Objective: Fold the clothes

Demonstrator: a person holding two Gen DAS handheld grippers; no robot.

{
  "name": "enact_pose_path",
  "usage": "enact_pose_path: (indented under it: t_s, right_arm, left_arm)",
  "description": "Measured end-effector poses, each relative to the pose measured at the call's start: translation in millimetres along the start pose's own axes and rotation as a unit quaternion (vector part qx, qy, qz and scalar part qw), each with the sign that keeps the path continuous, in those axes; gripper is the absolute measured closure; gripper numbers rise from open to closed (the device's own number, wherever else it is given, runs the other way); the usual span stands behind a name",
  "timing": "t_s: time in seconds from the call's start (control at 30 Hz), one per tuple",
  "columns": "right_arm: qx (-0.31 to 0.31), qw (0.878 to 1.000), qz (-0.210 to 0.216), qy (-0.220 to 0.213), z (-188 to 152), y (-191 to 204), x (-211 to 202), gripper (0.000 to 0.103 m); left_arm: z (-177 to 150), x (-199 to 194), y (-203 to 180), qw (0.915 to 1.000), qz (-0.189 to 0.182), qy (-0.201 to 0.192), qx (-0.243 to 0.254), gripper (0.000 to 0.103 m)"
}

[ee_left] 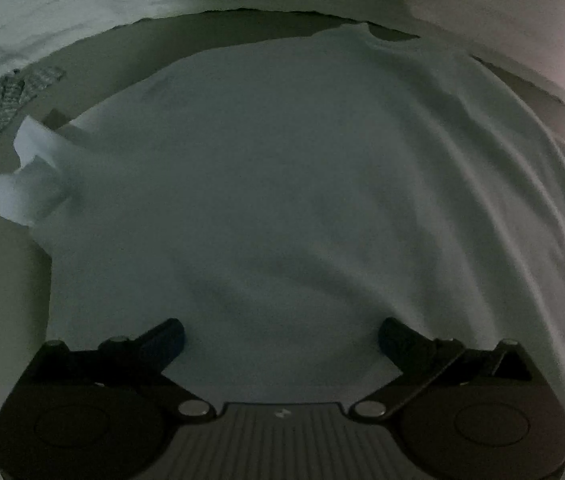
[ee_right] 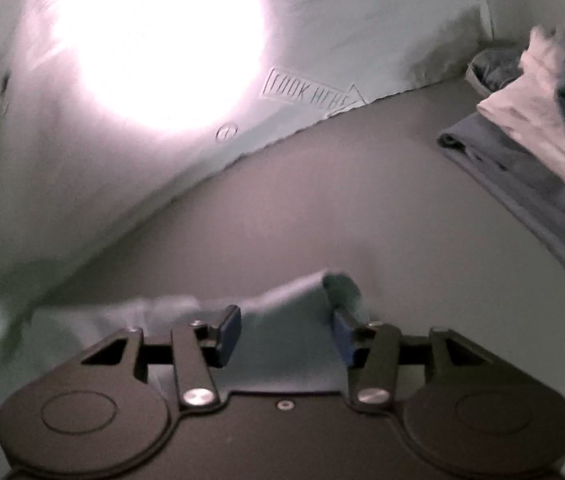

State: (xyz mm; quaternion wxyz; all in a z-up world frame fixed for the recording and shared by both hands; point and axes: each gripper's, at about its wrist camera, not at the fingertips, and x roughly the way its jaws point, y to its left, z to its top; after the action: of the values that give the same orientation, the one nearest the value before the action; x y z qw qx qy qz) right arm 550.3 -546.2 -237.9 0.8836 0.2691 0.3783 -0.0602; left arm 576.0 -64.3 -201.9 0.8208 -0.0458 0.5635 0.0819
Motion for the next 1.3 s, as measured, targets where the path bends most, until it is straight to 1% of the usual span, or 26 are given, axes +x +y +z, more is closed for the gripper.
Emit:
enact_pose_path:
  t_s: [0.07, 0.1, 0.17, 0.23, 0.27, 0.3, 0.37, 0.4, 0.43, 0.57, 0.63, 0.7, 0.73, 0.8, 0.87, 0.97, 1.0, 1.03, 1.1, 1.2, 1.3]
  right_arm:
    - [0.033, 0.999, 0.010, 0.002, 3.4, -4.7, 11.3, 0.048]
    - [0.046, 0.999, 0.015, 0.006, 2.2, -6.5, 16.5, 0.051]
    - [0.062, 0.998, 0.029, 0.004, -4.3, -7.3, 16.7, 0.079]
    - [0.079, 0.996, 0.049, -0.004, -12.7, -7.5, 11.0, 0.097]
    - [0.087, 0.994, 0.062, -0.009, -17.3, -7.4, 7.1, 0.097]
    - [0.086, 0.991, 0.099, -0.022, -25.3, -5.6, -5.9, 0.097]
    - [0.082, 0.980, 0.172, -0.048, -41.4, -1.8, -31.8, 0.098]
    - [0.066, 0.976, 0.202, -0.050, -50.1, 2.4, -44.1, 0.098]
    - [0.050, 0.972, 0.227, -0.041, -60.3, 6.3, -54.4, 0.098]
    - [0.010, 0.981, 0.190, 0.037, -107.9, 11.4, -67.4, 0.097]
    - [-0.010, 0.982, 0.171, 0.075, -131.7, 14.0, -74.0, 0.095]
    - [-0.027, 0.982, 0.153, 0.111, -154.3, 16.1, -80.9, 0.091]
    - [-0.010, 0.983, 0.150, 0.103, -154.8, 13.4, -88.0, 0.090]
    - [0.010, 0.987, 0.143, 0.079, -149.3, 10.7, -104.1, 0.083]
    - [0.011, 0.988, 0.142, 0.051, -141.4, 11.8, -121.1, 0.076]
    - [0.010, 0.989, 0.149, 0.020, -123.9, 12.0, -131.3, 0.070]
    - [0.012, 0.988, 0.154, 0.010, -118.9, 12.0, -131.0, 0.070]
    - [0.015, 0.987, 0.157, 0.005, -112.7, 9.8, -124.4, 0.070]
    - [0.013, 0.987, 0.161, 0.011, -98.9, 16.7, -107.4, 0.070]
    - [-0.017, 0.985, 0.172, 0.020, -80.5, 39.2, -73.3, 0.070]
    - [-0.046, 0.983, 0.174, 0.048, -62.4, 68.2, -23.1, 0.070]
  left_arm:
    - [-1.5, -0.3, 0.0, 0.9999, -0.004, -0.004, 0.011, 0.000]
    - [0.2, 0.9, -0.7, 0.9999, -0.005, -0.007, 0.015, 0.000]
    - [-0.6, 0.7, 0.9, 0.9998, -0.007, -0.011, 0.017, 0.000]
    - [-1.9, 1.0, 3.2, 0.9997, -0.009, -0.012, 0.021, 0.000]
    - [-2.0, 1.0, 3.9, 0.9996, -0.009, -0.011, 0.023, 0.000]
    - [-1.3, 0.8, 4.9, 0.9996, -0.010, -0.007, 0.024, 0.000]
    - [-0.7, 0.5, 9.1, 0.9997, -0.009, 0.002, 0.023, 0.000]
    - [-1.9, -0.2, 11.8, 0.9998, -0.008, 0.004, 0.020, 0.000]
    - [-3.2, -0.9, 14.5, 0.9998, -0.007, 0.007, 0.016, 0.000]
    - [-11.8, -4.5, 26.4, 0.9999, -0.001, 0.012, 0.000, 0.000]
    - [-15.9, -6.9, 30.9, 0.9998, 0.002, 0.018, -0.004, 0.000]
    - [-18.9, -8.8, 36.4, 0.9996, 0.004, 0.026, -0.008, 0.000]
    - [-20.2, -9.4, 39.4, 0.9995, 0.006, 0.028, -0.011, 0.000]
    - [-22.6, -10.1, 47.4, 0.9993, 0.007, 0.029, -0.022, 0.000]
    - [-23.7, -10.4, 52.9, 0.9993, 0.007, 0.028, -0.024, 0.000]
    - [-21.5, -9.1, 53.5, 0.9995, 0.004, 0.029, -0.013, 0.000]
    - [-20.3, -7.6, 52.7, 0.9995, 0.003, 0.029, -0.010, 0.000]
    - [-19.0, -6.2, 51.9, 0.9996, 0.002, 0.029, -0.006, 0.000]
    - [-14.5, -3.7, 51.7, 0.9995, 0.001, 0.031, -0.004, 0.000]
    - [-8.6, -0.7, 52.5, 0.9994, 0.000, 0.036, -0.002, 0.000]
    - [-6.9, 1.8, 55.1, 0.9994, -0.001, 0.035, 0.001, 0.000]
